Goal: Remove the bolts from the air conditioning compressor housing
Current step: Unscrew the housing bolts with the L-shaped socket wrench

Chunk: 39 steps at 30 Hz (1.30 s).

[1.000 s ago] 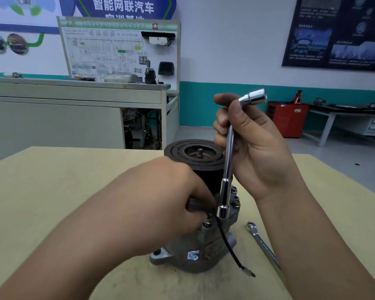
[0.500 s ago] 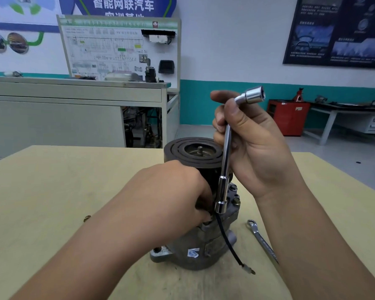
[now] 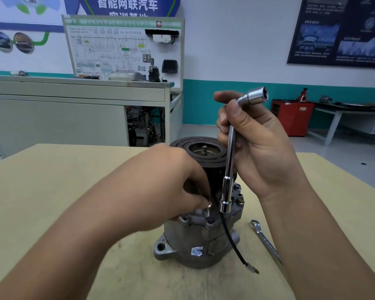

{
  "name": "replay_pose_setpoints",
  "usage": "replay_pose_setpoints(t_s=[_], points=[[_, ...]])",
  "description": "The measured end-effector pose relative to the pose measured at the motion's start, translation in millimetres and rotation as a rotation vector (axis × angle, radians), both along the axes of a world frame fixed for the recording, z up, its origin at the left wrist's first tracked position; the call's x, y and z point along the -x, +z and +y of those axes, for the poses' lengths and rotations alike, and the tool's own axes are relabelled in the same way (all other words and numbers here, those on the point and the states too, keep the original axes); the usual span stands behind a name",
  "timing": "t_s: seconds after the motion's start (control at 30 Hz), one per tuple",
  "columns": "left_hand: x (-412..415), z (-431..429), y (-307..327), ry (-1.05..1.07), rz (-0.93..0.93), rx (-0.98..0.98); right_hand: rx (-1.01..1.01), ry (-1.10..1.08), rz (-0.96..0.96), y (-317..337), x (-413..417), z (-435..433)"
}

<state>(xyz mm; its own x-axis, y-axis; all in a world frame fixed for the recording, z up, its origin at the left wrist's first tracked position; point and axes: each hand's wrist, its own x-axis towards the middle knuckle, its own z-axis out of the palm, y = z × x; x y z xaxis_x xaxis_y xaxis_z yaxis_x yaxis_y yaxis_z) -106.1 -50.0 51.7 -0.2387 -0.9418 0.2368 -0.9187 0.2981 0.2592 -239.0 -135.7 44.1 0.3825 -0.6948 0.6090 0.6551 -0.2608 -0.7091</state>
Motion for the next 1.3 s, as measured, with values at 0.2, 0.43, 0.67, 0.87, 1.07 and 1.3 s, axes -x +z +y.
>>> replay_pose_setpoints(t_s=[0.2,0.43,0.67,0.87,1.07,1.3], points=[[-39.8,14.8,19.1,0.063,0.196,-0.066,0.000,-0.036,0.008,-0.4,-0.5,1.8],[-95.5,1.8,-3.2,0.316,0.096,-0.255,-0.019,-0.054,0.006,0.5,-1.1,4.1],[-130.5,-27.7,-62.6,0.508,-0.149,-0.525,-0.001,-0.064,0.010,-0.3,-0.7,2.6],[-142.8,-40.6,-87.6,0.543,-0.182,-0.563,0.006,-0.066,0.008,-0.8,-0.2,1.7],[-145.3,-49.9,-87.0,0.575,-0.223,-0.630,0.017,-0.053,-0.006,-2.2,-0.2,0.1],[-145.7,-55.1,-96.0,0.615,-0.287,-0.639,0.017,-0.045,-0.007,-3.1,0.6,-0.7]])
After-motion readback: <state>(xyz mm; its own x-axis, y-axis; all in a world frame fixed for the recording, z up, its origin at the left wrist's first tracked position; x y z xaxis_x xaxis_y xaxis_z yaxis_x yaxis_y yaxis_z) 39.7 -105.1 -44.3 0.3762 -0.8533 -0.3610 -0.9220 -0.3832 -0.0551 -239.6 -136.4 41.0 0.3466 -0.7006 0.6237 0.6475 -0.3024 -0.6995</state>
